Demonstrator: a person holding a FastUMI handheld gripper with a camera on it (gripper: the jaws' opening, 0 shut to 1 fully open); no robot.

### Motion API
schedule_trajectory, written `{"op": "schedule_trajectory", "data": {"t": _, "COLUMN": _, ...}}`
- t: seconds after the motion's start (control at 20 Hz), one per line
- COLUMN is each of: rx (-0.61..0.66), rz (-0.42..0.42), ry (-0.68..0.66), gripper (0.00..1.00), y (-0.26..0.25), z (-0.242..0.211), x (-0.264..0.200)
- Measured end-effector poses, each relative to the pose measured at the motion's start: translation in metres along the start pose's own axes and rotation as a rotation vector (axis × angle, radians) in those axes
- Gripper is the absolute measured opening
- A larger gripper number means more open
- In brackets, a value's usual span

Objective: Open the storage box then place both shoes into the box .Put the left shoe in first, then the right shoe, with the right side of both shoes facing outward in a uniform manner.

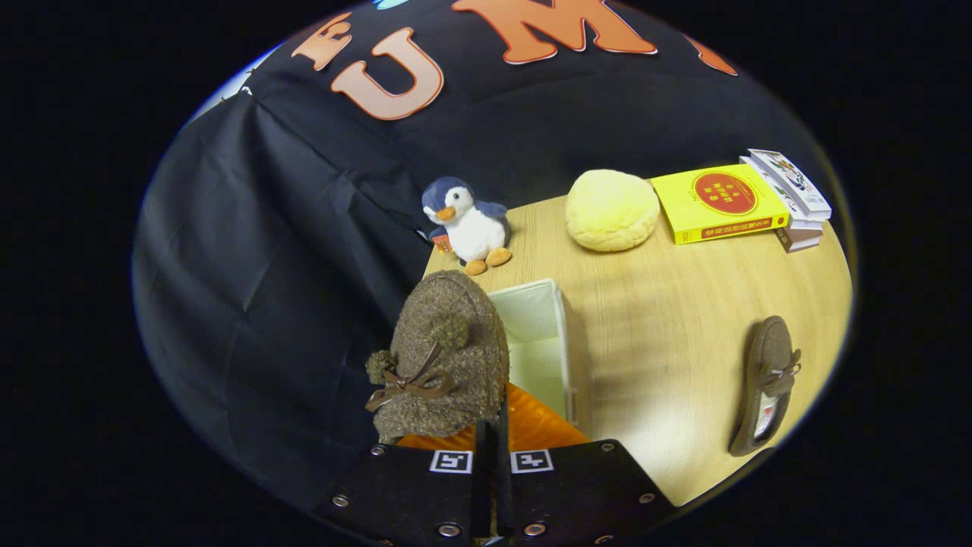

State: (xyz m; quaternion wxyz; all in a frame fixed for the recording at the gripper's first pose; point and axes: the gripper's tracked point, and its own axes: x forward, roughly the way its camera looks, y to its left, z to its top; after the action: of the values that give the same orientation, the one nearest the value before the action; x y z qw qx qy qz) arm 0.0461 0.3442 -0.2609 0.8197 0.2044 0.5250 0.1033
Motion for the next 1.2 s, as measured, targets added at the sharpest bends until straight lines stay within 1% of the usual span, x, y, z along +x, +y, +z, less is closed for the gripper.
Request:
{"op": "schedule_trajectory", "data": {"t": 0.2, "rx": -0.007, "rz": -0.046, "ry": 0.06, "gripper": 0.04, "y": 0.001, "z": -0.021, "x": 0.033}}
{"op": "schedule_trajectory", "data": {"t": 0.5, "rx": -0.008, "rz": -0.088, "ry": 0.16, "gripper": 0.05, "y": 0.005, "z": -0.056, "x": 0.078}}
{"op": "schedule_trajectory", "data": {"t": 0.65, "rx": -0.005, "rz": -0.12, "ry": 0.202, "gripper": 0.05, "y": 0.002, "z": -0.068, "x": 0.093}}
{"op": "schedule_trajectory", "data": {"t": 0.75, "rx": 0.018, "rz": -0.12, "ry": 0.228, "gripper": 0.07, "y": 0.004, "z": -0.073, "x": 0.097}}
{"op": "schedule_trajectory", "data": {"t": 0.85, "rx": 0.014, "rz": -0.112, "ry": 0.236, "gripper": 0.1, "y": 0.007, "z": -0.074, "x": 0.096}}
{"op": "schedule_trajectory", "data": {"t": 0.95, "rx": 0.009, "rz": -0.076, "ry": 0.261, "gripper": 0.16, "y": 0.015, "z": -0.081, "x": 0.094}}
{"op": "schedule_trajectory", "data": {"t": 1.0, "rx": 0.013, "rz": -0.054, "ry": 0.274, "gripper": 0.24, "y": 0.022, "z": -0.084, "x": 0.094}}
{"op": "schedule_trajectory", "data": {"t": 1.2, "rx": 0.006, "rz": 0.07, "ry": 0.253, "gripper": 0.46, "y": 0.049, "z": -0.078, "x": 0.07}}
